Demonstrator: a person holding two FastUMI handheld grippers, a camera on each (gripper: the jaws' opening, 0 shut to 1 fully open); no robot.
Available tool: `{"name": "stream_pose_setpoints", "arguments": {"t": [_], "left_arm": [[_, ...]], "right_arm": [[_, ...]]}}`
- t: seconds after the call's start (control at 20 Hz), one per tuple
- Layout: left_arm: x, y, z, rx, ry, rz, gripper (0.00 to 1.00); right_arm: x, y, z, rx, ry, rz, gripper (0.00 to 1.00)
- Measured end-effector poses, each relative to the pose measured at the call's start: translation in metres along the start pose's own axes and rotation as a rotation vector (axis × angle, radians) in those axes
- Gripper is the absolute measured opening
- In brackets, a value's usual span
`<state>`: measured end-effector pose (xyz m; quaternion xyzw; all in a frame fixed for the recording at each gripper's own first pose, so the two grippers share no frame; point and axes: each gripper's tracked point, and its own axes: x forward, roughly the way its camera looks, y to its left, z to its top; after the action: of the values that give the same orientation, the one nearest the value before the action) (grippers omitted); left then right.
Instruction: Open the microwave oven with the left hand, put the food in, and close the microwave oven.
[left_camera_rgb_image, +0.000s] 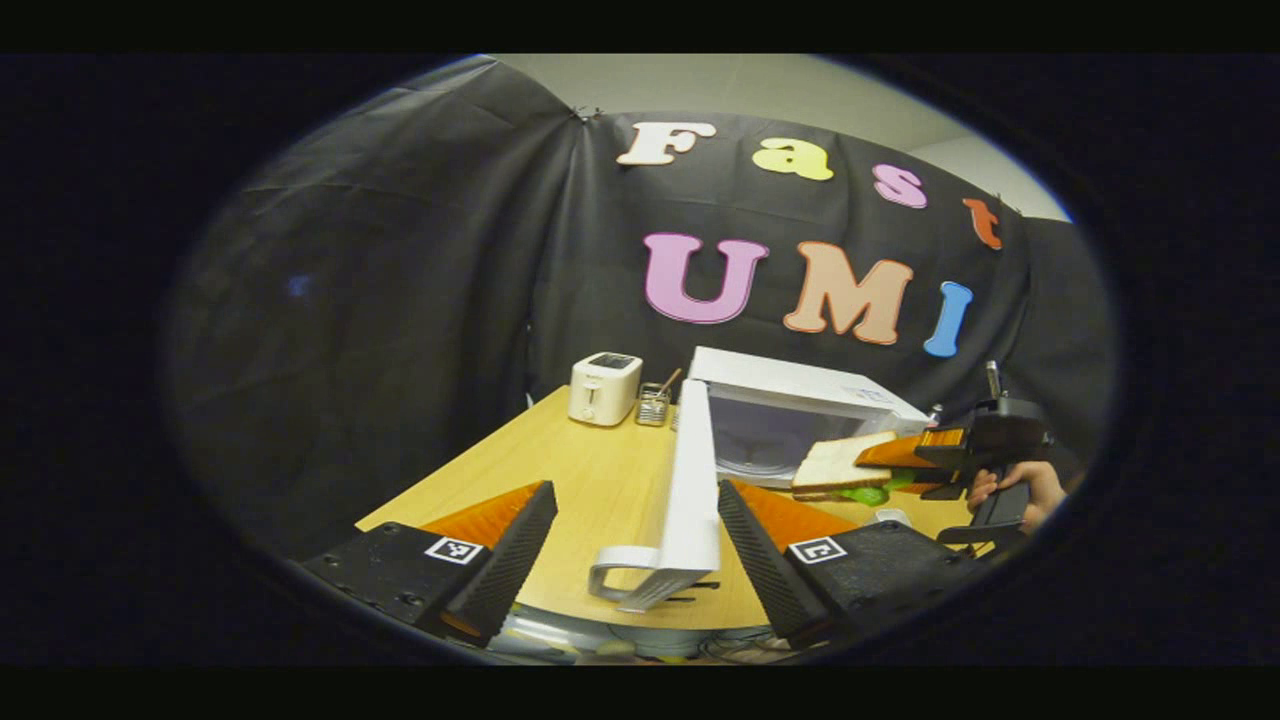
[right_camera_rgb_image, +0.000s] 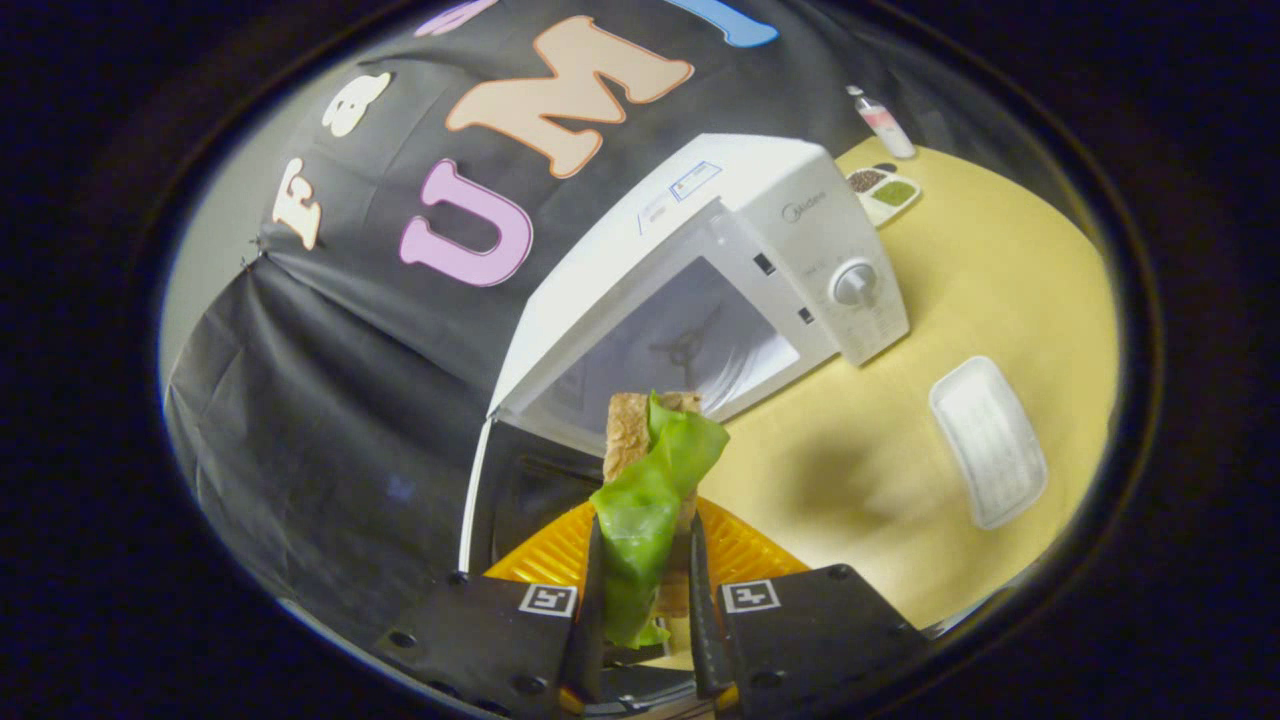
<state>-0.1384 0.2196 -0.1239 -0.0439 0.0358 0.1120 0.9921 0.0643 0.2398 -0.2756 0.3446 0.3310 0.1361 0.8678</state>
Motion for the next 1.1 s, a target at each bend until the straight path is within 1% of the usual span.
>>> {"name": "stream_pose_setpoints", "arguments": {"t": [0.05, 0.1, 0.2, 0.35, 0.45, 0.6, 0.8, 0.95, 1.05, 1.1], "left_arm": [[0.001, 0.007, -0.001, -0.018, 0.005, 0.013, 0.92], [0.002, 0.015, 0.0, -0.036, 0.006, 0.029, 0.95], [0.004, 0.03, 0.001, -0.059, 0.008, 0.06, 0.95], [0.01, 0.043, 0.003, -0.067, 0.005, 0.084, 0.95], [0.013, 0.051, 0.001, -0.074, 0.018, 0.092, 0.95], [0.015, 0.067, 0.001, -0.082, 0.03, 0.117, 0.95], [0.017, 0.081, -0.006, -0.082, 0.062, 0.14, 0.95], [0.017, 0.087, -0.011, -0.069, 0.088, 0.137, 0.95], [0.012, 0.093, -0.018, -0.069, 0.113, 0.153, 0.96], [0.009, 0.097, -0.021, -0.072, 0.122, 0.165, 0.96]], "right_arm": [[0.011, 0.004, 0.001, 0.03, -0.012, 0.014, 0.38], [0.022, 0.007, 0.002, 0.057, -0.029, 0.032, 0.38], [0.044, 0.012, 0.003, 0.087, -0.06, 0.053, 0.38], [0.073, 0.012, 0.005, 0.063, -0.127, 0.042, 0.38], [0.092, 0.013, 0.007, 0.084, -0.162, 0.041, 0.38], [0.115, 0.006, 0.018, 0.114, -0.221, 0.007, 0.38], [0.142, -0.003, 0.028, 0.151, -0.256, -0.028, 0.38], [0.155, -0.01, 0.035, 0.148, -0.294, -0.051, 0.38], [0.164, -0.015, 0.039, 0.133, -0.314, -0.07, 0.38], [0.168, -0.018, 0.042, 0.123, -0.33, -0.079, 0.3]]}}
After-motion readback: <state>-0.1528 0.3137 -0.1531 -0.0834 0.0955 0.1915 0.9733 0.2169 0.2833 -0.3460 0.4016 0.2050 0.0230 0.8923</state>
